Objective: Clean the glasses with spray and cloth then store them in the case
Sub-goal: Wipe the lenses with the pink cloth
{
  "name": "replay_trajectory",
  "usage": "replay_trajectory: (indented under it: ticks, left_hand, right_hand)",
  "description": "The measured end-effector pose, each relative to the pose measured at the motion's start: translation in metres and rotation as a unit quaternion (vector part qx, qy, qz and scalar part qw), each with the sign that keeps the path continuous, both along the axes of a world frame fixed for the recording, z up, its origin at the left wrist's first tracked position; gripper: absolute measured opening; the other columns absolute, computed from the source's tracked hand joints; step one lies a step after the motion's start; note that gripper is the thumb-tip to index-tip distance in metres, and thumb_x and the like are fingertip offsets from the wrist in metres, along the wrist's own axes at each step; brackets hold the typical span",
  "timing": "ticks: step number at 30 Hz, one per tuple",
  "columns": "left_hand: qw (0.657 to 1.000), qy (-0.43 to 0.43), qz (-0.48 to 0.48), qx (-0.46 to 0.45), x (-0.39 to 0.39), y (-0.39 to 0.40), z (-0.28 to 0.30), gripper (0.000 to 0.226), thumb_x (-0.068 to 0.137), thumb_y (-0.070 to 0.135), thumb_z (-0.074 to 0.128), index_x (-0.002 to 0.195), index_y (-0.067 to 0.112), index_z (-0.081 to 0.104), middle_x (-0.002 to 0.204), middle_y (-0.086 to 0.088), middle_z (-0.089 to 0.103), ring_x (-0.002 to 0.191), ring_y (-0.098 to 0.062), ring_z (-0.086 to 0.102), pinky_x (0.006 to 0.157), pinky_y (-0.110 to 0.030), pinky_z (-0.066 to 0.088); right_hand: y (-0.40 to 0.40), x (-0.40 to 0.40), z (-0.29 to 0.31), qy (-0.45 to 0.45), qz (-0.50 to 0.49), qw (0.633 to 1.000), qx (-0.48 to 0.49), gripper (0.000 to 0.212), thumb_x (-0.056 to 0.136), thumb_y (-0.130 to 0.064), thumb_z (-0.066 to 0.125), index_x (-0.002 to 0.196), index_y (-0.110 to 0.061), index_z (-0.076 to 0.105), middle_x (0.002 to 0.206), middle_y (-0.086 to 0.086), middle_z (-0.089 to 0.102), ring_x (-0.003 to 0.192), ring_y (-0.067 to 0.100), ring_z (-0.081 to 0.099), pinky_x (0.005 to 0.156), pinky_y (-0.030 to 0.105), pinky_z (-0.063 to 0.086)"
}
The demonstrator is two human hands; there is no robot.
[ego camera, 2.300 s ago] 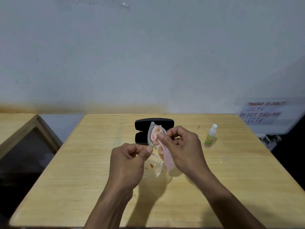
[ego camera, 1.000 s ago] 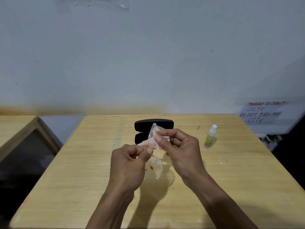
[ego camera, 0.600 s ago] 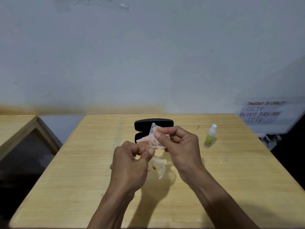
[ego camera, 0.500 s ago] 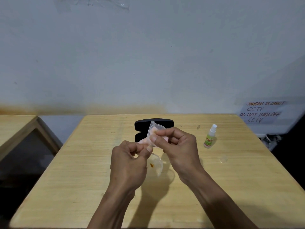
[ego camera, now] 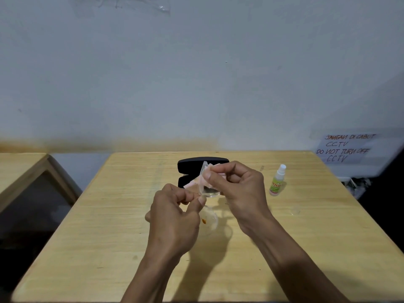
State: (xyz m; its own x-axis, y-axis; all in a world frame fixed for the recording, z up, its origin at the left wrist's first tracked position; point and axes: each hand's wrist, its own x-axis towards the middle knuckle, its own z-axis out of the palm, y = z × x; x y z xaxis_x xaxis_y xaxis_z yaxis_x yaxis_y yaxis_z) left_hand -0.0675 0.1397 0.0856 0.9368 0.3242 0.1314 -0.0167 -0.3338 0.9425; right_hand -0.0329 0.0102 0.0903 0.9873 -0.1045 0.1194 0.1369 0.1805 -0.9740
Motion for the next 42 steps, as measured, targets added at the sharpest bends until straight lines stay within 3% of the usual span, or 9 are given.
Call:
replay_trajectory:
  ticks: [7, 13, 19, 23, 27, 31, 36, 39, 42]
  left_hand:
    - [0.998, 0.006, -0.002, -0.066, 0.001, 0.005, -0.002, 0.021, 0.076, 0.034, 0.080, 0.072, 0.015, 0.074, 0.080, 0.008, 0.065, 0.069, 0.000, 0.056, 0.095, -0.057, 0.044]
    - [0.996, 0.014, 0.016, -0.085, 0.003, 0.007, -0.004, 0.021, 0.076, 0.027, 0.081, 0.069, 0.012, 0.068, 0.078, 0.005, 0.064, 0.080, -0.017, 0.062, 0.080, -0.043, 0.050]
    - [0.999, 0.005, 0.014, -0.049, 0.000, 0.005, -0.001, 0.017, 0.077, 0.024, 0.080, 0.066, 0.019, 0.068, 0.078, 0.010, 0.066, 0.080, -0.011, 0.057, 0.097, -0.060, 0.041]
    - [0.999, -0.003, 0.015, -0.046, 0.000, 0.003, 0.001, 0.015, 0.076, 0.031, 0.079, 0.068, 0.023, 0.069, 0.078, 0.016, 0.065, 0.081, -0.011, 0.058, 0.096, -0.063, 0.041]
    - [0.999, 0.005, 0.002, -0.032, -0.002, 0.003, 0.002, 0.022, 0.072, 0.043, 0.074, 0.072, 0.021, 0.072, 0.081, 0.020, 0.066, 0.087, -0.011, 0.059, 0.095, -0.059, 0.044]
    - [1.000, 0.010, -0.008, -0.007, -0.005, 0.000, 0.000, 0.018, 0.077, 0.035, 0.078, 0.064, 0.030, 0.067, 0.079, 0.016, 0.064, 0.069, -0.003, 0.056, 0.094, -0.060, 0.044]
    - [1.000, 0.011, -0.016, 0.024, -0.006, -0.003, 0.003, 0.016, 0.080, 0.032, 0.076, 0.073, 0.041, 0.064, 0.083, 0.018, 0.060, 0.064, -0.007, 0.052, 0.086, -0.063, 0.048]
    - [0.999, 0.017, -0.019, 0.031, -0.005, -0.002, 0.005, 0.015, 0.079, 0.033, 0.075, 0.068, 0.029, 0.066, 0.084, 0.018, 0.059, 0.077, -0.011, 0.057, 0.083, -0.064, 0.049]
    - [0.999, 0.015, -0.005, 0.039, -0.003, 0.000, 0.005, 0.020, 0.080, 0.029, 0.076, 0.064, 0.029, 0.065, 0.082, 0.012, 0.062, 0.078, -0.011, 0.058, 0.089, -0.060, 0.046]
  right_hand:
    - [-0.007, -0.003, 0.000, -0.017, 0.035, 0.998, -0.050, 0.019, 0.077, -0.008, 0.085, 0.087, -0.009, 0.069, 0.079, 0.008, 0.079, 0.065, 0.007, 0.071, 0.059, 0.014, 0.050]
    - [-0.011, -0.005, -0.011, -0.011, 0.040, 0.997, -0.059, 0.005, 0.091, -0.008, 0.071, 0.091, -0.013, 0.072, 0.079, 0.004, 0.078, 0.069, 0.007, 0.066, 0.065, 0.023, 0.050]
    - [-0.010, -0.003, -0.013, -0.080, 0.007, 0.987, -0.136, 0.017, 0.089, -0.013, 0.075, 0.097, -0.026, 0.081, 0.091, -0.008, 0.080, 0.083, 0.007, 0.074, 0.071, 0.018, 0.054]
    - [-0.005, -0.007, -0.013, -0.095, -0.002, 0.981, -0.172, 0.019, 0.089, -0.018, 0.075, 0.107, -0.023, 0.080, 0.094, -0.011, 0.080, 0.073, -0.003, 0.069, 0.062, 0.009, 0.046]
    - [-0.007, -0.006, -0.017, -0.072, 0.021, 0.988, -0.137, 0.022, 0.086, -0.020, 0.079, 0.107, -0.022, 0.080, 0.095, -0.010, 0.080, 0.089, 0.005, 0.074, 0.077, 0.021, 0.057]
    - [-0.011, 0.002, -0.014, -0.028, 0.024, 0.999, -0.034, 0.013, 0.085, -0.011, 0.078, 0.097, -0.012, 0.081, 0.084, 0.001, 0.080, 0.071, 0.004, 0.070, 0.063, 0.015, 0.051]
    - [-0.006, 0.008, -0.013, 0.012, 0.031, 0.999, 0.023, 0.014, 0.083, -0.011, 0.080, 0.096, -0.008, 0.078, 0.096, 0.021, 0.078, 0.098, 0.041, 0.074, 0.092, 0.053, 0.058]
    - [-0.003, 0.010, -0.010, 0.020, 0.029, 0.999, 0.021, 0.012, 0.081, -0.009, 0.081, 0.092, -0.008, 0.078, 0.093, 0.023, 0.078, 0.092, 0.039, 0.075, 0.089, 0.051, 0.058]
    - [-0.001, 0.012, -0.006, 0.024, 0.046, 0.999, 0.005, 0.012, 0.080, -0.006, 0.082, 0.090, -0.009, 0.077, 0.090, 0.017, 0.079, 0.082, 0.025, 0.075, 0.076, 0.036, 0.058]
